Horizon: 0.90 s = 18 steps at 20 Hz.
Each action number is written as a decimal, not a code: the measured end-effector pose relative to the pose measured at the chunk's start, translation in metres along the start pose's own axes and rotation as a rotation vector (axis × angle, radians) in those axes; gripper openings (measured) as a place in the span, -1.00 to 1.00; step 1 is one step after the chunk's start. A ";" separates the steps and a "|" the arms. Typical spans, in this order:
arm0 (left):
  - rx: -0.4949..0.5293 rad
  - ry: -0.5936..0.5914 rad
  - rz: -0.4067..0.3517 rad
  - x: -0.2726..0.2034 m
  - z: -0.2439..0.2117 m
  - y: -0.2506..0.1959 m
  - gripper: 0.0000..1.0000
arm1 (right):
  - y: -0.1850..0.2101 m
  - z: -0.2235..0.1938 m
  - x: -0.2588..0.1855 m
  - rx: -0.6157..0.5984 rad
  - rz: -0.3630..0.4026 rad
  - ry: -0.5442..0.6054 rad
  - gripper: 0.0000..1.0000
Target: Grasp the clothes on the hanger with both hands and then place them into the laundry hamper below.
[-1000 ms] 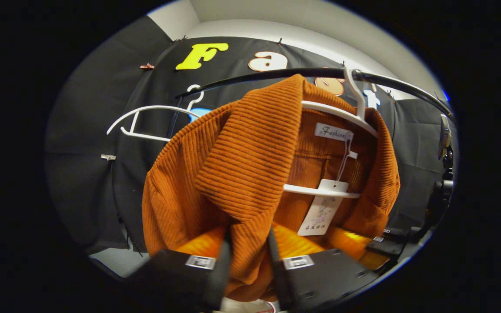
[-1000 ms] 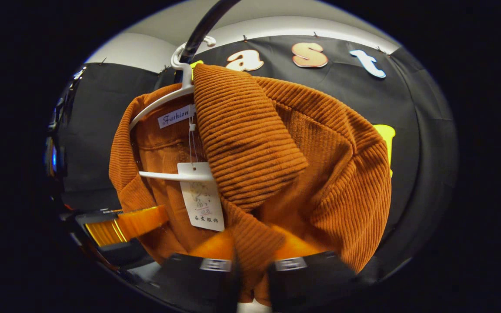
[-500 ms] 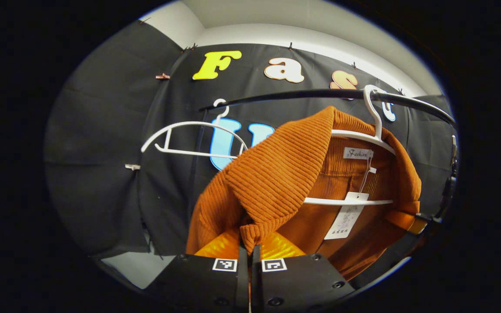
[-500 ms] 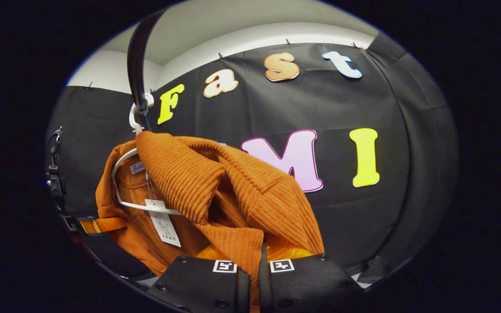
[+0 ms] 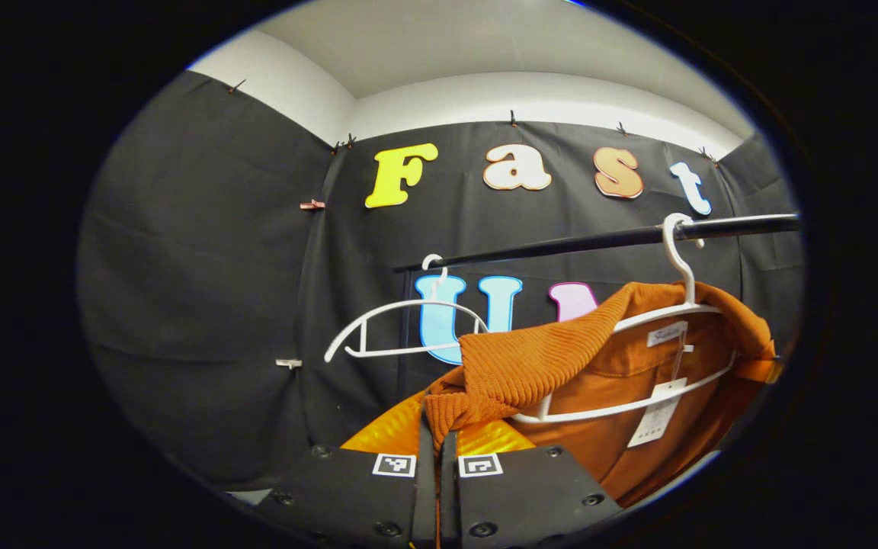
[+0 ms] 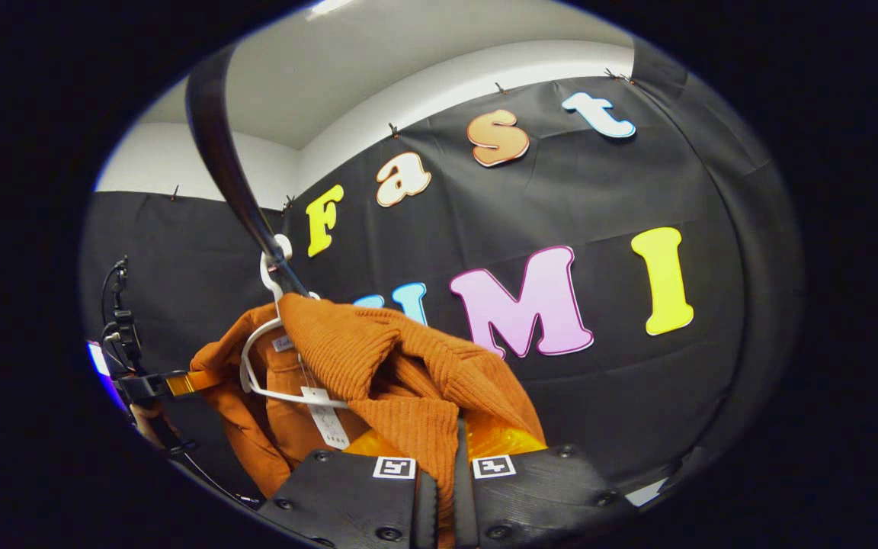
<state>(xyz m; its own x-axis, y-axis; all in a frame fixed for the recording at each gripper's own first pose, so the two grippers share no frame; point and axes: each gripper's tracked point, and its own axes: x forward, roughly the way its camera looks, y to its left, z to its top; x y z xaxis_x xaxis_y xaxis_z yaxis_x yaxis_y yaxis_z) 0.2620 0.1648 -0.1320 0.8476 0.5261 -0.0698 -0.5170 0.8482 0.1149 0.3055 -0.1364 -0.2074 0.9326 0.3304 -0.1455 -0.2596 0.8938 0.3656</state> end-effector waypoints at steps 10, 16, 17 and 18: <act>0.111 -0.037 -0.012 0.057 0.018 0.008 -0.91 | -0.004 0.079 0.026 0.080 0.051 -0.168 -0.75; 0.111 0.012 -0.090 0.074 -0.002 0.002 -0.88 | -0.027 0.092 0.052 0.081 0.004 -0.199 -0.75; 0.112 0.027 -0.105 0.074 -0.009 0.001 -0.88 | -0.030 0.090 0.059 0.083 -0.005 -0.186 -0.75; 0.116 0.046 -0.117 0.076 -0.016 0.001 -0.88 | -0.034 0.086 0.063 0.082 -0.012 -0.174 -0.75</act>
<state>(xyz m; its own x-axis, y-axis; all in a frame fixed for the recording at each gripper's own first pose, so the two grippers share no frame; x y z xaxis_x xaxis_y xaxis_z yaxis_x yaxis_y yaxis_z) 0.3237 0.2070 -0.1526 0.8936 0.4282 -0.1346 -0.3952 0.8927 0.2164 0.3950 -0.1716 -0.1496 0.9667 0.2559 0.0086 -0.2334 0.8671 0.4400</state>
